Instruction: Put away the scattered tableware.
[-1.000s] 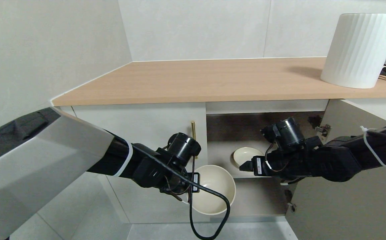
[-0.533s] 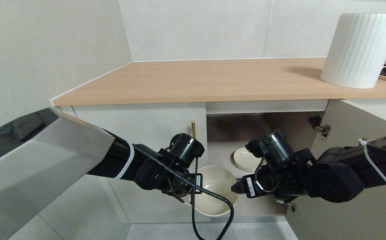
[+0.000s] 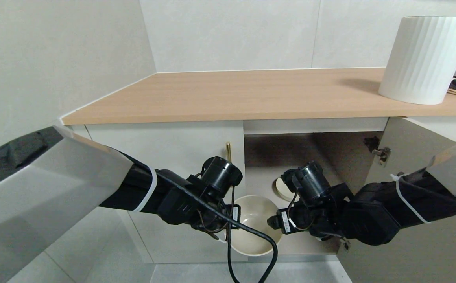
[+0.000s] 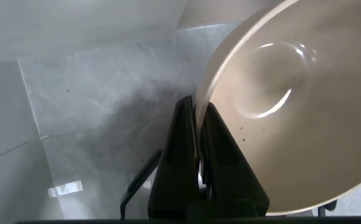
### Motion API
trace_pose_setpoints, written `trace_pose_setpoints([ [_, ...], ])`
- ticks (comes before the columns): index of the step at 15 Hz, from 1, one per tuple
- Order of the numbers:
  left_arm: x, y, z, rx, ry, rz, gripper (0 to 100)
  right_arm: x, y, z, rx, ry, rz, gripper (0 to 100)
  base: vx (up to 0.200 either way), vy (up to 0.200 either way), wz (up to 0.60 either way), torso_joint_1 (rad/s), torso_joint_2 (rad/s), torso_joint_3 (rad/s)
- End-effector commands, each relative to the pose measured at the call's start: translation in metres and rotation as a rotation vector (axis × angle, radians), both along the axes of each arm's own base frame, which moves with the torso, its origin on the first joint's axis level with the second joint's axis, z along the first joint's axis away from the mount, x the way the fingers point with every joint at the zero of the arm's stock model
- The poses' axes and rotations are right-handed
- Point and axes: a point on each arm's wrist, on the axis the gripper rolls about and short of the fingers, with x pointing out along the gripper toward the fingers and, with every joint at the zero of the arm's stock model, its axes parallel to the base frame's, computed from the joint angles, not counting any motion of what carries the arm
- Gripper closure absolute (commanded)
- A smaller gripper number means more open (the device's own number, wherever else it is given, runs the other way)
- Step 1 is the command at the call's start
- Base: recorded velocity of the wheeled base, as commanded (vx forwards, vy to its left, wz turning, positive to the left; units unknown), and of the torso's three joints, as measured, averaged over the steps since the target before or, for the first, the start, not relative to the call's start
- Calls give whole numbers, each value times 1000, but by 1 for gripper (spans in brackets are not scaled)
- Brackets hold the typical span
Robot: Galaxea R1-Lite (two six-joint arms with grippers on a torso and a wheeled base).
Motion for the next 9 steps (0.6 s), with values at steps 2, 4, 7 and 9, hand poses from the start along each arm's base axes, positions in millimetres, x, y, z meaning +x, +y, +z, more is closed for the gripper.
trace_pose_setpoints([
  [2, -1, 0, 2, -4, -4, 0, 100, 1, 0, -4, -8, 9, 0, 100, 0, 0, 0, 0, 0, 0],
  [4, -1, 0, 1, -3, -2, 0, 100, 1, 1, -4, -7, 9, 1, 100, 0, 0, 0, 0, 0, 0],
  [7, -1, -1, 2, -3, -2, -2, 100, 1, 0, -4, -6, 8, 1, 100, 0, 0, 0, 0, 0, 0],
  [9, -1, -1, 2, -3, -2, -2, 100, 1, 0, -4, -6, 8, 1, 100, 0, 0, 0, 0, 0, 0],
])
